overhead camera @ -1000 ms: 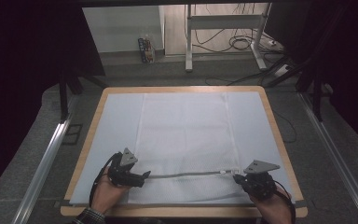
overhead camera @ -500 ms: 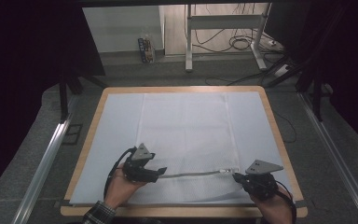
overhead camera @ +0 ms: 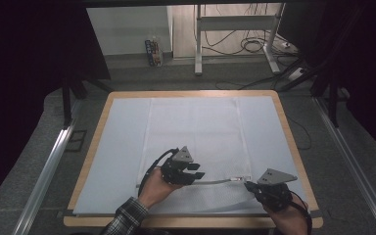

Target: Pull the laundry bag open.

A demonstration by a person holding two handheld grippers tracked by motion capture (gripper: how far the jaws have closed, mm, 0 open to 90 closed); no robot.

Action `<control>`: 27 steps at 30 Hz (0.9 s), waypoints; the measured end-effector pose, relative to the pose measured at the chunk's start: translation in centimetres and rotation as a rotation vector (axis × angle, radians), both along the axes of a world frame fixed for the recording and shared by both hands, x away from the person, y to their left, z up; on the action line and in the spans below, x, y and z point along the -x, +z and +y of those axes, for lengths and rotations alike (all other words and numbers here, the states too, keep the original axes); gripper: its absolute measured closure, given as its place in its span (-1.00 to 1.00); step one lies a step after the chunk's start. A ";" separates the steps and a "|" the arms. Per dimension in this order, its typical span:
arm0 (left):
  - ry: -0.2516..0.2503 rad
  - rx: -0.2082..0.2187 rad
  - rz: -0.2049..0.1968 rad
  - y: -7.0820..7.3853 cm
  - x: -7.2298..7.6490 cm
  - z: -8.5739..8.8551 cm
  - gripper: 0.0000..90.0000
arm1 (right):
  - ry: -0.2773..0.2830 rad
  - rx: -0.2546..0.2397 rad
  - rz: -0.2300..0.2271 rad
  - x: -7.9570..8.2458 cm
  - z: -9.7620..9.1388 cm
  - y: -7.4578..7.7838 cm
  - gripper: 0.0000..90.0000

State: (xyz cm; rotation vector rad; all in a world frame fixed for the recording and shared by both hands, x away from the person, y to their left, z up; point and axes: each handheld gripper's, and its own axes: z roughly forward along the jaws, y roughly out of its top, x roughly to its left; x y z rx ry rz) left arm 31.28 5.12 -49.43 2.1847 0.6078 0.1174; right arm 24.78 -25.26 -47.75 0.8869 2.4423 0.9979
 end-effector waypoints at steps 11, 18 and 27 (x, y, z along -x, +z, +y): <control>-0.123 0.040 0.070 -0.6 -1.4 -4.4 0.52 | 0.013 0.000 -0.039 0.4 0.1 0.3 0.96; -0.181 0.047 0.129 -0.9 -1.9 -6.2 0.48 | 0.030 0.015 -0.075 0.6 0.2 0.5 0.96; -0.236 0.068 0.165 -1.0 -2.1 -7.2 0.45 | 0.048 0.044 -0.098 0.8 0.4 0.5 0.96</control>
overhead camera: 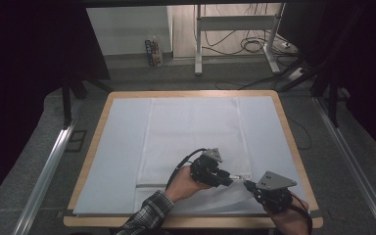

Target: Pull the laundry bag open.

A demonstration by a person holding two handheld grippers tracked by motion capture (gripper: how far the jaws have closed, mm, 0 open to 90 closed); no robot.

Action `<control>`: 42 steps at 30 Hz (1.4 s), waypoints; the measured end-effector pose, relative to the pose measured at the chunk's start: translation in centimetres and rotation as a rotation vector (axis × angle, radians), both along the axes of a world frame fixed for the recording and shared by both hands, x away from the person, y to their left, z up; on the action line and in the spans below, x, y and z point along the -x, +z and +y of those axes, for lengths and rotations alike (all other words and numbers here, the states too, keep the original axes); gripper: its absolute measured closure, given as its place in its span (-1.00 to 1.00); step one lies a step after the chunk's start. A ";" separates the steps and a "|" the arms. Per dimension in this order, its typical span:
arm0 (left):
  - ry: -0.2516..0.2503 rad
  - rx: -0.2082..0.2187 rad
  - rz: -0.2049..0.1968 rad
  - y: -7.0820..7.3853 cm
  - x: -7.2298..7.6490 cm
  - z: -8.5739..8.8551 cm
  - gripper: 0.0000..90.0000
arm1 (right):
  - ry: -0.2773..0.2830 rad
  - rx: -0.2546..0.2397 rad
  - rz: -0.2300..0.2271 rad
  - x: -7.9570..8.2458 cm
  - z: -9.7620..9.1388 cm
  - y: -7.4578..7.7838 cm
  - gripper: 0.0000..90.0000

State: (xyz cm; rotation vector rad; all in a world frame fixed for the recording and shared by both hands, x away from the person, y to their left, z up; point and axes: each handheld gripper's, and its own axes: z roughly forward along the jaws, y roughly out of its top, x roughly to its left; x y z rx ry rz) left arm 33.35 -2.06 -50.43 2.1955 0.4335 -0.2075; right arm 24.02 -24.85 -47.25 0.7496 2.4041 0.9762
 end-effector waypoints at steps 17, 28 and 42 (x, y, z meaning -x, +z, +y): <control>-0.061 -0.022 -0.008 0.6 0.1 -1.0 0.66 | 0.008 0.021 -0.018 0.1 0.1 0.0 0.96; -0.036 -0.038 0.016 1.1 -0.1 -1.4 0.57 | 0.013 0.028 -0.017 0.1 0.2 0.0 0.96; -0.049 -0.070 -0.004 0.8 -0.3 -1.2 0.88 | 0.014 0.037 -0.014 0.0 0.1 -0.1 0.96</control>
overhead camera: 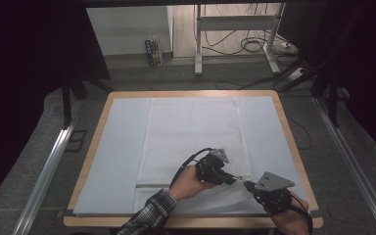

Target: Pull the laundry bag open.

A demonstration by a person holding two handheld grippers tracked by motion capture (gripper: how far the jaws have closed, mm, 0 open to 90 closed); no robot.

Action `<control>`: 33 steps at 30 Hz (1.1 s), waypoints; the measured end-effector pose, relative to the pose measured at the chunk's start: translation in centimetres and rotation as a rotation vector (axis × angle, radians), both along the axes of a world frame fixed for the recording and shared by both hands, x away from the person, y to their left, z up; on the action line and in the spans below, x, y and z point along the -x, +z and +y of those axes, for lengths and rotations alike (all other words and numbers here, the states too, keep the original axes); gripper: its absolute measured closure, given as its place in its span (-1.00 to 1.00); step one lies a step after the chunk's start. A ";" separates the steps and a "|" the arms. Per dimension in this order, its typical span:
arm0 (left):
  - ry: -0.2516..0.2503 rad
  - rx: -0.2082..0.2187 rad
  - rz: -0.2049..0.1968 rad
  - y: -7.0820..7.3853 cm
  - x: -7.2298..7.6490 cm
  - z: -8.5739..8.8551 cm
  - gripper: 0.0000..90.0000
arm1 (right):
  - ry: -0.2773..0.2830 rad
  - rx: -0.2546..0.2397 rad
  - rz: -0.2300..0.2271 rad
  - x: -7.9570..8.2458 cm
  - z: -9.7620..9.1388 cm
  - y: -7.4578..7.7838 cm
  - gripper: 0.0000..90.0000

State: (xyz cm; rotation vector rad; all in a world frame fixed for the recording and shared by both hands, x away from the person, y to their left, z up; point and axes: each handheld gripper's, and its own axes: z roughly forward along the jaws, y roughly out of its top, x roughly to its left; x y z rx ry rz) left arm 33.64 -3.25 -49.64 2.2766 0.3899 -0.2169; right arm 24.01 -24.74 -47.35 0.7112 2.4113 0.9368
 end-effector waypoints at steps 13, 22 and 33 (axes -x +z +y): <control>0.005 -0.013 -0.055 -0.2 0.3 0.4 0.93 | -0.012 0.021 0.027 -0.1 0.0 -0.1 0.96; -0.003 0.005 -0.070 -0.3 0.7 1.4 0.94 | -0.043 0.000 0.066 -0.4 -0.5 0.0 0.96; 0.014 0.020 -0.095 -0.1 1.0 1.3 0.94 | -0.033 -0.041 0.075 -0.6 -0.6 -0.1 0.57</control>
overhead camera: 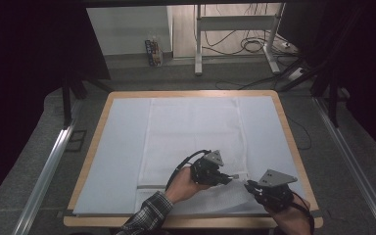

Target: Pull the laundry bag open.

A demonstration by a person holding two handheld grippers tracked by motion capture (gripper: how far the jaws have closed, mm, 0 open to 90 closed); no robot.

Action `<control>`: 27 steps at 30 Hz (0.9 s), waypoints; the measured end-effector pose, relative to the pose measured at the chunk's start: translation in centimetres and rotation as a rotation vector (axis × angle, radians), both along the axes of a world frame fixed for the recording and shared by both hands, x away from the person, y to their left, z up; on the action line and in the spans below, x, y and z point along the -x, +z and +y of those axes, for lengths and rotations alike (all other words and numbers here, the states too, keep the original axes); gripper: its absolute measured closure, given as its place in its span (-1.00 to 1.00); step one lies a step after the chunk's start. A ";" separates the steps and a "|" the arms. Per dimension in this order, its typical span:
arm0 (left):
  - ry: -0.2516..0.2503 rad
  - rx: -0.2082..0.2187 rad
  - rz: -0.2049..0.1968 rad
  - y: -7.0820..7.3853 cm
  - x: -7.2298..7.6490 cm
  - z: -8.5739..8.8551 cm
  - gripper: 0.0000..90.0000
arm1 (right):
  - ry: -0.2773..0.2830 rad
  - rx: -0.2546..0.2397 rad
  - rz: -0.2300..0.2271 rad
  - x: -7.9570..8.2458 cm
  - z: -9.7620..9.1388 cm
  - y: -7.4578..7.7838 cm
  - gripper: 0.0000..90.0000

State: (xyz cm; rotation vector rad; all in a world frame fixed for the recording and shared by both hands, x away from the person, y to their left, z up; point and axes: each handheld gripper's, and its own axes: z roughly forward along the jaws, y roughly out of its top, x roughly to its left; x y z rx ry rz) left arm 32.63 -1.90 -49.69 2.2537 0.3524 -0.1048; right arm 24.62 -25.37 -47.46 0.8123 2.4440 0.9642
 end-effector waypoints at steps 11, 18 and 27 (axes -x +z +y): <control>-0.028 0.025 0.003 0.2 0.2 0.0 0.94 | -0.026 -0.057 0.066 -2.0 0.3 -0.6 0.09; -0.011 0.007 -0.015 0.0 0.2 0.0 0.93 | 0.000 -0.094 0.103 -2.7 -0.1 -0.5 0.86; 0.000 0.004 -0.021 -0.2 0.3 0.0 0.94 | -0.019 -0.083 0.107 -2.6 -0.1 -0.5 0.88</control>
